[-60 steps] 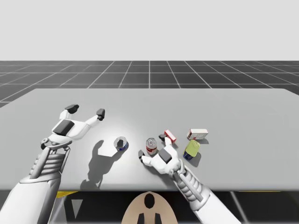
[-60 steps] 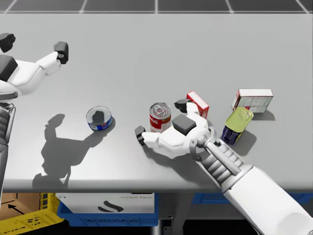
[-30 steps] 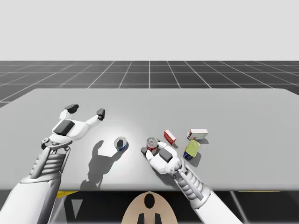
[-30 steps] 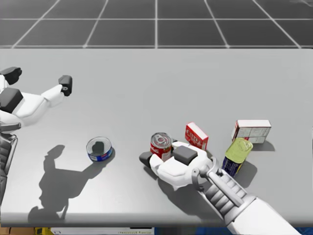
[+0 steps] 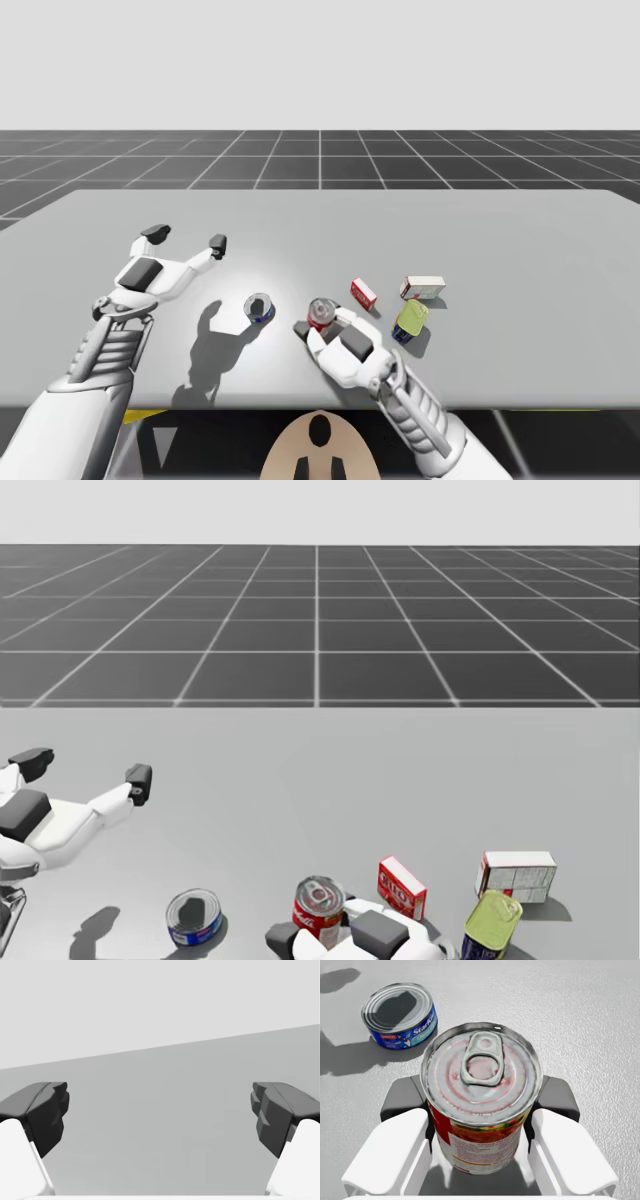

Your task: Grasp the soup can and hold it up.

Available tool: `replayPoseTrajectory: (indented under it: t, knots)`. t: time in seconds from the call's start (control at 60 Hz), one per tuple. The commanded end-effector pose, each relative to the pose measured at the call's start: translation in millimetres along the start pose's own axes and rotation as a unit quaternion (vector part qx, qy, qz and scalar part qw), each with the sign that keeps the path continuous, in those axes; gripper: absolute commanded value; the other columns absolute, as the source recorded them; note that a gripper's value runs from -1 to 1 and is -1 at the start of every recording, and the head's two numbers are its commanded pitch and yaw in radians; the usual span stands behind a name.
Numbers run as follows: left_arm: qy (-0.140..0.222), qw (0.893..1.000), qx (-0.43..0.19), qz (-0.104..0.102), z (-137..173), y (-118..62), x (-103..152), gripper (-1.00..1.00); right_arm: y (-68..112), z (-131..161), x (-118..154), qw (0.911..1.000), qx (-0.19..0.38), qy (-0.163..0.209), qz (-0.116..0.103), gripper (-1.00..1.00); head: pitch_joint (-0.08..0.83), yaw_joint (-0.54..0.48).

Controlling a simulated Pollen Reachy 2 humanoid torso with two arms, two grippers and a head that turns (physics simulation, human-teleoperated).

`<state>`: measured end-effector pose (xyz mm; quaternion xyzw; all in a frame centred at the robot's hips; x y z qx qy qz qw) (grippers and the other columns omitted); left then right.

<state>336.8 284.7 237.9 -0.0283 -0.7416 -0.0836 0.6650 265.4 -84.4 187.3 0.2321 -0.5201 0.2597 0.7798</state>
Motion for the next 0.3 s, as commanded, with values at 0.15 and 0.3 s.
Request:
replayPoseTrajectory:
  t: [0.15, 0.3]
  knots:
    - [-0.002, 1.000, 0.002, -0.001, -0.5, 0.0, 0.4, -1.00, 26.3, 44.7, 107.0, 0.9847, 0.019, -0.173, 0.001, 1.00, 0.313, -0.01]
    - [-0.003, 1.000, 0.002, 0.000, -0.3, 0.2, 0.6, -1.00, 29.9, 76.3, 151.9, 0.9693, 0.014, -0.245, 0.014, 1.00, 0.303, 0.00]
